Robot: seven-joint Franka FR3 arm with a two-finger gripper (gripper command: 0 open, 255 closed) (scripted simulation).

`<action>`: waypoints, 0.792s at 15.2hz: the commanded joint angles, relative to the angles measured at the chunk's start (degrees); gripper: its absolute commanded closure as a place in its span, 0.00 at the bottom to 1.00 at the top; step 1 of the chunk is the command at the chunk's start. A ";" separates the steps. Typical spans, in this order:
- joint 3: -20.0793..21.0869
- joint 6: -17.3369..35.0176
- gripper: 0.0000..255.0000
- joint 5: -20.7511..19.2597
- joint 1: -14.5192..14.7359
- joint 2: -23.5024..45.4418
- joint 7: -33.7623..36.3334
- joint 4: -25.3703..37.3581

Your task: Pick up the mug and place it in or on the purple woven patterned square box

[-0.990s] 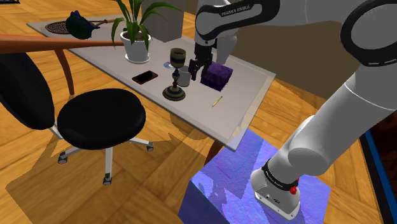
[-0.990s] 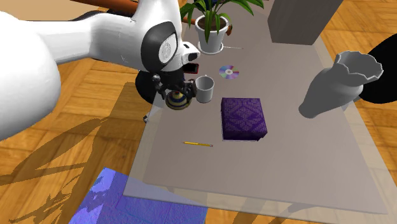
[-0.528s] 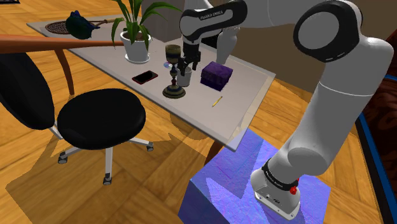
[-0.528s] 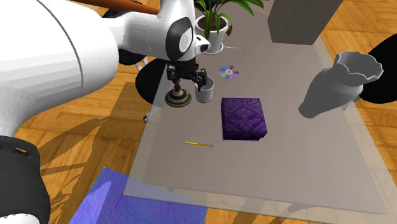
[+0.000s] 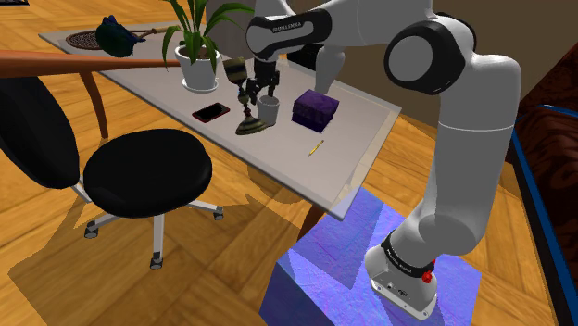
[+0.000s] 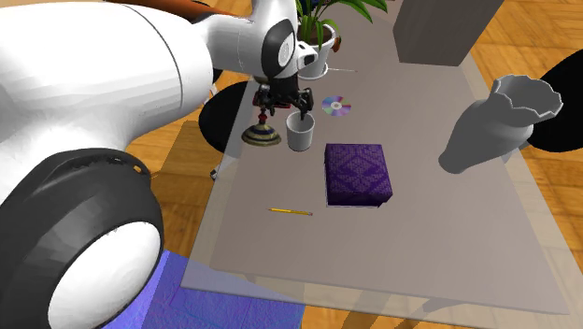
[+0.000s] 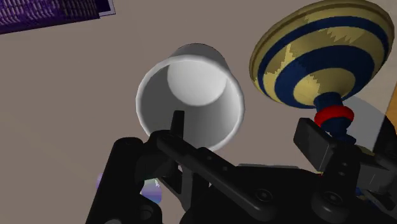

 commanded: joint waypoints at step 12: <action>-0.13 3.31 0.00 -0.03 -0.09 2.43 -0.05 -2.48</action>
